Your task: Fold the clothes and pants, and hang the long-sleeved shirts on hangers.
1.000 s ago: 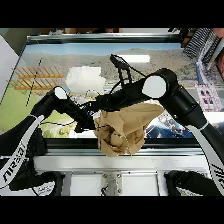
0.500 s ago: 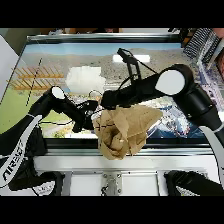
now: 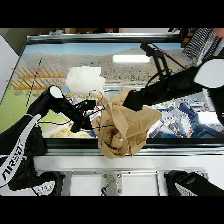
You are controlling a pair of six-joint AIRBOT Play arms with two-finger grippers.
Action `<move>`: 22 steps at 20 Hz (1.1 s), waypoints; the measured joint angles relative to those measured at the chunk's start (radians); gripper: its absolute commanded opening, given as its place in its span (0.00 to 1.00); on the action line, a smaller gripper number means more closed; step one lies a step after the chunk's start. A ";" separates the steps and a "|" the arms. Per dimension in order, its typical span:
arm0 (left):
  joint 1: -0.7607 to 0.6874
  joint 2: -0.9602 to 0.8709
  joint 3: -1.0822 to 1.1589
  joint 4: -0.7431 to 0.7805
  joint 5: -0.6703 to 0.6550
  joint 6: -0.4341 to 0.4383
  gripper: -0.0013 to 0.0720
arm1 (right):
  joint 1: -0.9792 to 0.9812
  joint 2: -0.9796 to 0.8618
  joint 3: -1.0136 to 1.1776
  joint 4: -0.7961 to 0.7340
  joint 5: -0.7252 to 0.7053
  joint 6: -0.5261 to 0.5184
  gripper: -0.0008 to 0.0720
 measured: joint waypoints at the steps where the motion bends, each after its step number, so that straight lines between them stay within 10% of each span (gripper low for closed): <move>1: 0.000 0.000 0.000 0.001 -0.001 0.000 0.04 | -0.042 0.016 -0.010 0.015 0.023 -0.056 0.66; 12: 0.000 0.000 0.000 0.001 -0.031 -0.002 0.04 | -0.703 0.230 -0.498 0.482 0.056 -0.676 0.66; 22: 0.000 0.000 0.000 0.000 -0.034 0.000 0.04 | -0.780 0.242 -0.618 0.585 0.092 -1.084 0.75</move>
